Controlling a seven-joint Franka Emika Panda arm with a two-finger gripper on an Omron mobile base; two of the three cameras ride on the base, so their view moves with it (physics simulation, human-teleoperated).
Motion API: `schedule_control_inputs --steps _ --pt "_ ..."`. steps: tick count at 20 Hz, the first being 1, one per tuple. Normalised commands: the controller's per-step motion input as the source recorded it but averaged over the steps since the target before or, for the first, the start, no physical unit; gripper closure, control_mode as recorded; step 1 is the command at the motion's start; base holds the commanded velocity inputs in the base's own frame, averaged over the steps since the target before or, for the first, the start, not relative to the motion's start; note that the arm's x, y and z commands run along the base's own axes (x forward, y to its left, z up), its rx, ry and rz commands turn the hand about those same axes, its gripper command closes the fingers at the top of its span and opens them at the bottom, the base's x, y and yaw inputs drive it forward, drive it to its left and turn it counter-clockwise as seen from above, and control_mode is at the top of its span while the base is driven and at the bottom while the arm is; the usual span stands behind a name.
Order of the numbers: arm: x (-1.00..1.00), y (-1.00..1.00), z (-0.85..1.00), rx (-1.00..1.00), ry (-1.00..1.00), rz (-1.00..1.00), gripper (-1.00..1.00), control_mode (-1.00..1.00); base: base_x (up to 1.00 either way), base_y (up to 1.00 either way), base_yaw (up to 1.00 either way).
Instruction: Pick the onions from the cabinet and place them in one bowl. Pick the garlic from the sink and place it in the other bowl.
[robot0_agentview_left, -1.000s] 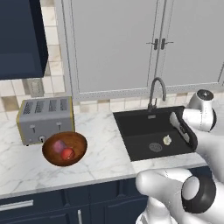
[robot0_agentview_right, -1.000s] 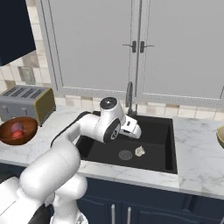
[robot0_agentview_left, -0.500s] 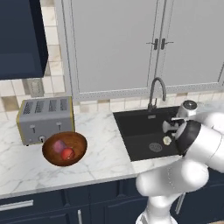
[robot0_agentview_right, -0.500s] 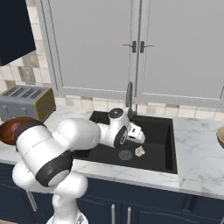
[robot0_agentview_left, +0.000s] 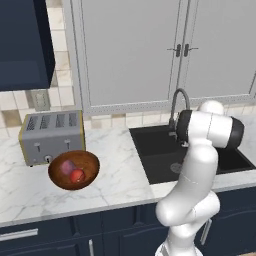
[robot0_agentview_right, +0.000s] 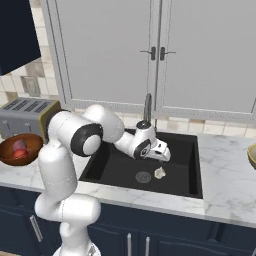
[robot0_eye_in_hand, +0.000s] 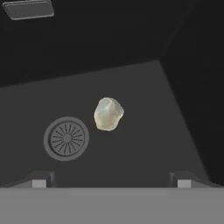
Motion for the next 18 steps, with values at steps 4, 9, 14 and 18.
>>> schedule_control_inputs --steps 4,9,14,18 --pt "0.5 -0.34 -0.19 0.06 0.0 0.12 -1.0 -1.0 0.0 0.0 0.0" --pt "0.29 -0.17 -0.34 0.02 -0.02 0.1 -1.0 -1.0 0.0 0.0 0.0" --pt "0.11 0.04 -0.24 0.01 0.04 0.02 -1.0 -1.0 0.0 0.0 0.0" --pt "0.2 0.16 -0.29 0.0 0.0 0.0 -1.0 -1.0 0.0 0.0 0.0"
